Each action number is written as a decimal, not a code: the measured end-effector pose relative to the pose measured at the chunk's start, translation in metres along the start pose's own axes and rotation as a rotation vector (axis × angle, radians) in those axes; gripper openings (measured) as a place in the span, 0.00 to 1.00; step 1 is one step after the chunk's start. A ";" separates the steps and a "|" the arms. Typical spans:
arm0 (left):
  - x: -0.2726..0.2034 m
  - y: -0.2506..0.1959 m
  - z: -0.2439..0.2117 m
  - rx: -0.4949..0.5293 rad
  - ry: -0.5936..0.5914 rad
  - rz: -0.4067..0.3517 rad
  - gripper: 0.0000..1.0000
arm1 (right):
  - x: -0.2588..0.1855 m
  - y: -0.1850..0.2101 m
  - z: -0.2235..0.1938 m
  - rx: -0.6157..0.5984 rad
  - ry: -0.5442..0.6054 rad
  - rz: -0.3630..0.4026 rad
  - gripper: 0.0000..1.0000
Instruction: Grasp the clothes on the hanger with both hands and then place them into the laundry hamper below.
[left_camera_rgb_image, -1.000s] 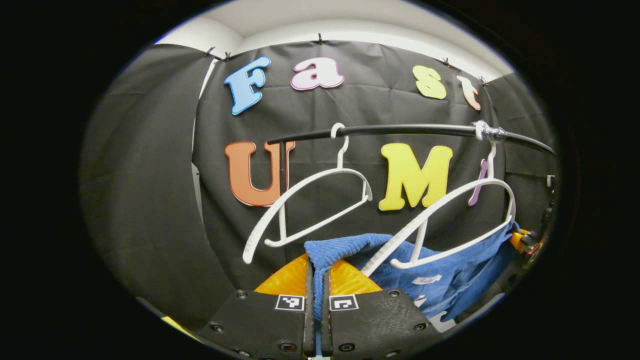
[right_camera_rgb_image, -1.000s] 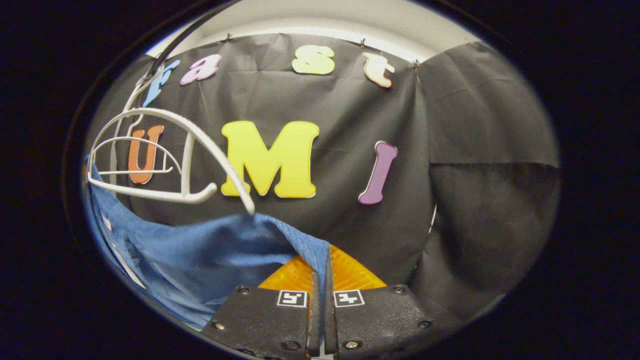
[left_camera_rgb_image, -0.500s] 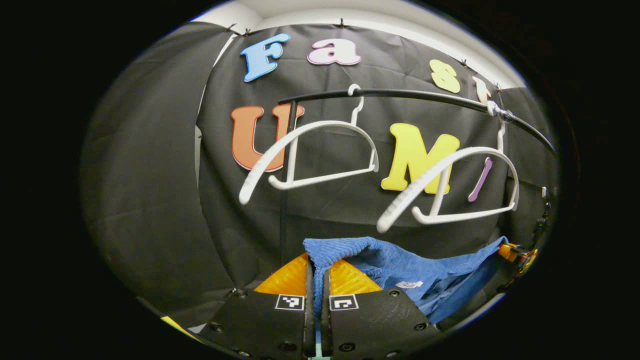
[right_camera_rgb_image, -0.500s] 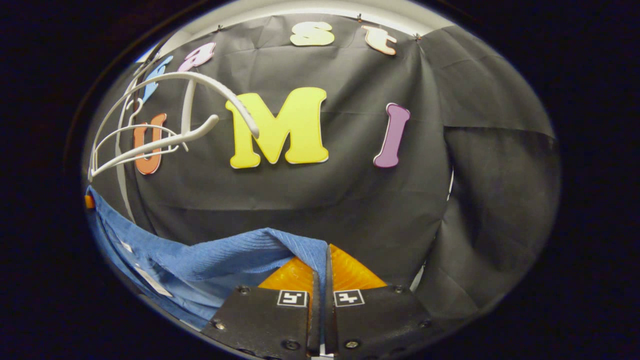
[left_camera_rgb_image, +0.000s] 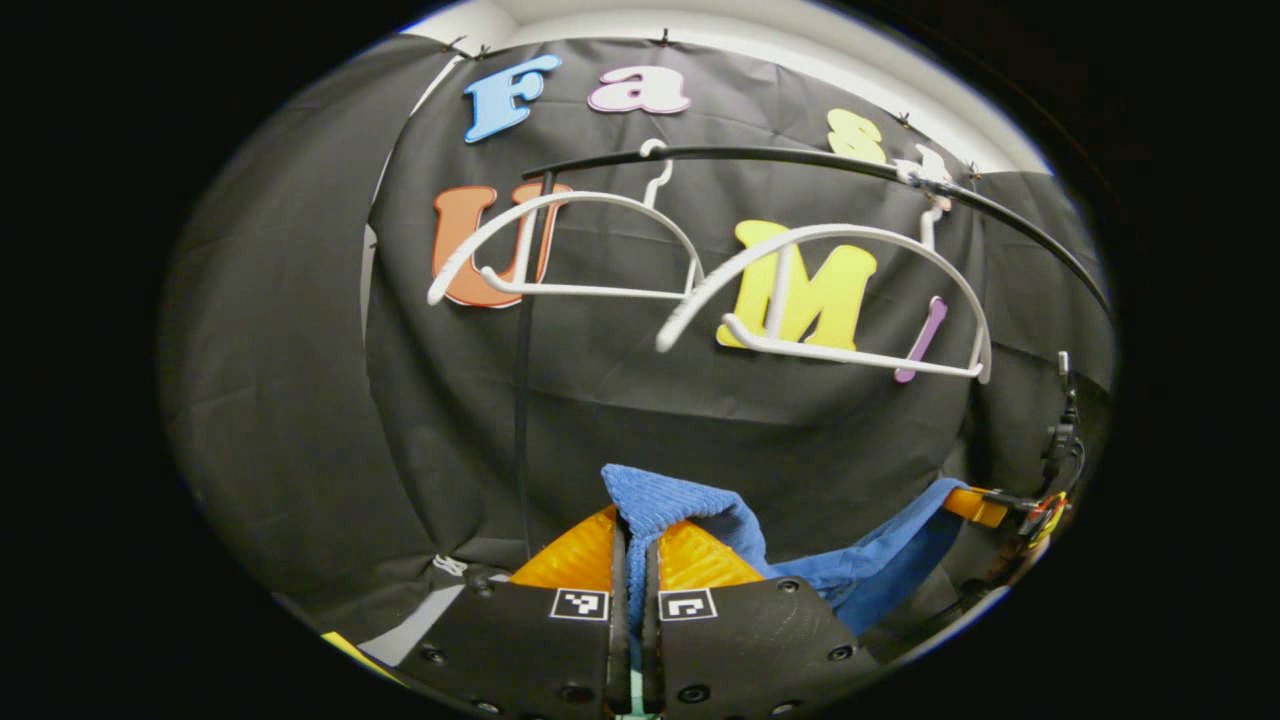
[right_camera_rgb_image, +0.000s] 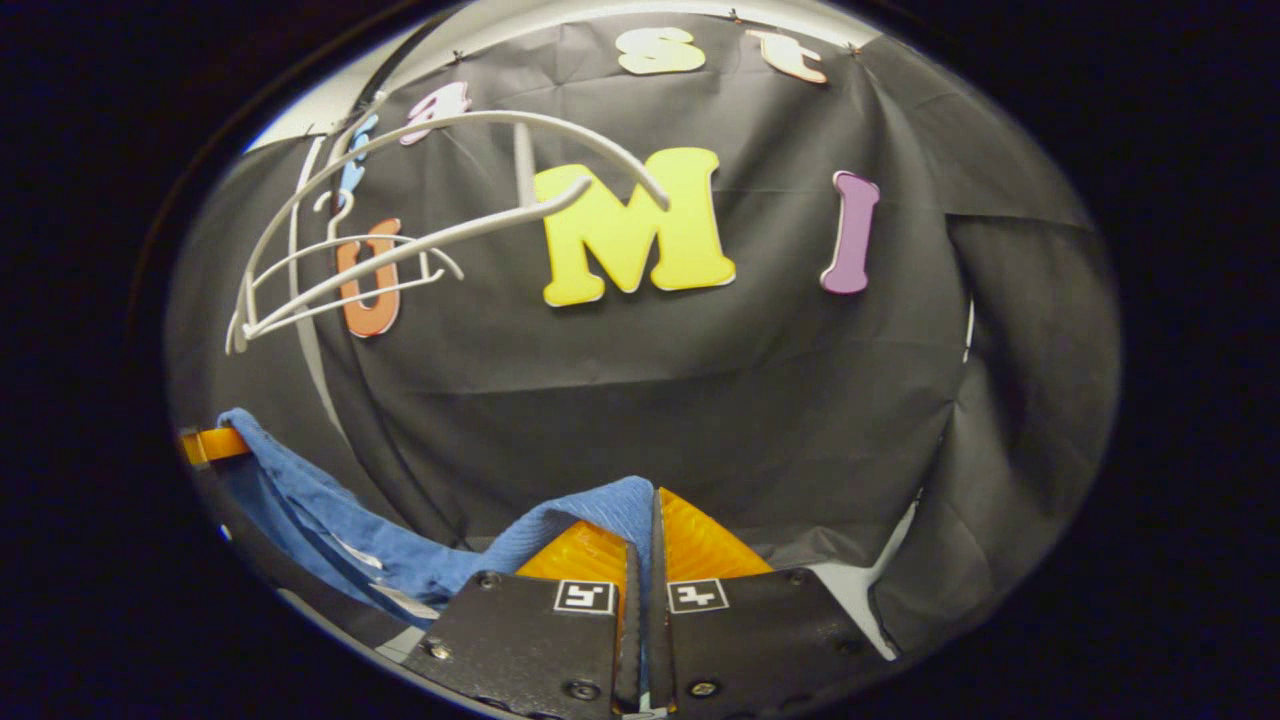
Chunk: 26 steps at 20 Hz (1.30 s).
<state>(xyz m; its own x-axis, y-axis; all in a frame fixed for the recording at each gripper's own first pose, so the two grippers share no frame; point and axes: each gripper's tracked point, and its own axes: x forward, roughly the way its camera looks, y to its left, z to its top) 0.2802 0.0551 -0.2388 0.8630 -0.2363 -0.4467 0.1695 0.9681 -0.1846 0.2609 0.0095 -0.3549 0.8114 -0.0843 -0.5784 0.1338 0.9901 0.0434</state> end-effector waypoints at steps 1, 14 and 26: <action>-0.003 -0.006 0.000 0.007 -0.006 -0.011 0.05 | -0.003 0.009 0.000 0.000 -0.001 0.028 0.07; -0.055 -0.113 0.021 0.119 -0.092 -0.245 0.04 | -0.071 0.139 0.023 0.045 0.000 0.395 0.06; -0.043 -0.116 -0.019 0.084 -0.028 -0.260 0.04 | -0.045 0.170 -0.028 0.100 0.153 0.486 0.06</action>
<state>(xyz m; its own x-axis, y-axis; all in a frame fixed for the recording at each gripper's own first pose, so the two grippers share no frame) 0.2141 -0.0490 -0.2152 0.7979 -0.4768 -0.3687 0.4253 0.8788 -0.2163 0.2315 0.1843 -0.3443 0.7021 0.4073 -0.5842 -0.1780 0.8946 0.4099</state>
